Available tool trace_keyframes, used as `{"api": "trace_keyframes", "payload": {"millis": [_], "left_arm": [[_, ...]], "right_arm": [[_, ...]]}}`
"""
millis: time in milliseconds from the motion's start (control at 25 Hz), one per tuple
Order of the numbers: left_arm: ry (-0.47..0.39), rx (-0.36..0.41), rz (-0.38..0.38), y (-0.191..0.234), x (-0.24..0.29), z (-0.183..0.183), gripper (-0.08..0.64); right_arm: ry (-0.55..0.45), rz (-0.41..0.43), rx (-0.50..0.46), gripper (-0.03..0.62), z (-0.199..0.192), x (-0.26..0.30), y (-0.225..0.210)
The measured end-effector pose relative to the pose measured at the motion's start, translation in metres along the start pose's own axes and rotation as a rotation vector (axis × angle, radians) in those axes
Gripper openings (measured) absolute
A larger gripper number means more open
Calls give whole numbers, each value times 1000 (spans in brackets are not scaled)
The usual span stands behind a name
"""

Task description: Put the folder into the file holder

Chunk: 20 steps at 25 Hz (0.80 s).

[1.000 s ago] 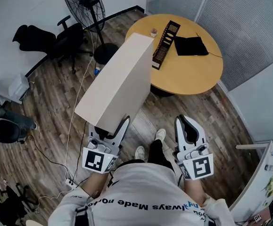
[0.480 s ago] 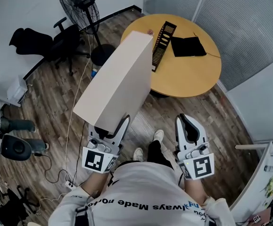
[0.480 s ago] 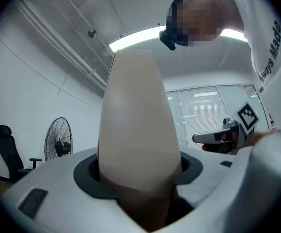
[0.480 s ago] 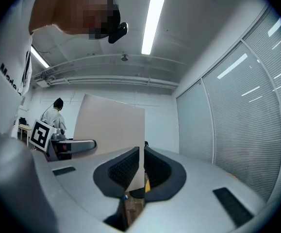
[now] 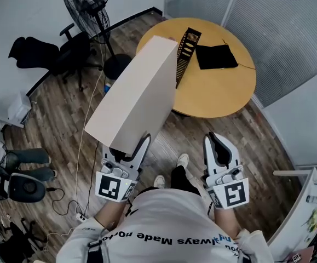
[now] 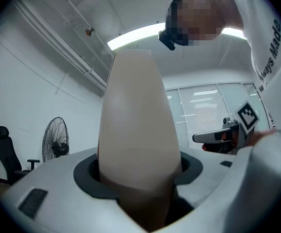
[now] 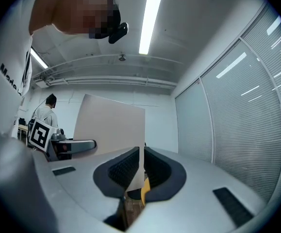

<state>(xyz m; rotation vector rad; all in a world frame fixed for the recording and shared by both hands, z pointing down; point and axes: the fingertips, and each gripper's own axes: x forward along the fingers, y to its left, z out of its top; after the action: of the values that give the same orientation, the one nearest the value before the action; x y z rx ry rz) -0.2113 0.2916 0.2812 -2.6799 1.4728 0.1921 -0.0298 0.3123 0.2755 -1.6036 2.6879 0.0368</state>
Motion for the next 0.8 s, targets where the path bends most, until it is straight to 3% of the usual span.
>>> {"api": "trace_keyframes", "payload": {"millis": [800], "left_arm": [[10, -4, -9, -7, 82, -8, 295]], "right_arm": [[-14, -12, 8, 40, 1, 31, -73]]}}
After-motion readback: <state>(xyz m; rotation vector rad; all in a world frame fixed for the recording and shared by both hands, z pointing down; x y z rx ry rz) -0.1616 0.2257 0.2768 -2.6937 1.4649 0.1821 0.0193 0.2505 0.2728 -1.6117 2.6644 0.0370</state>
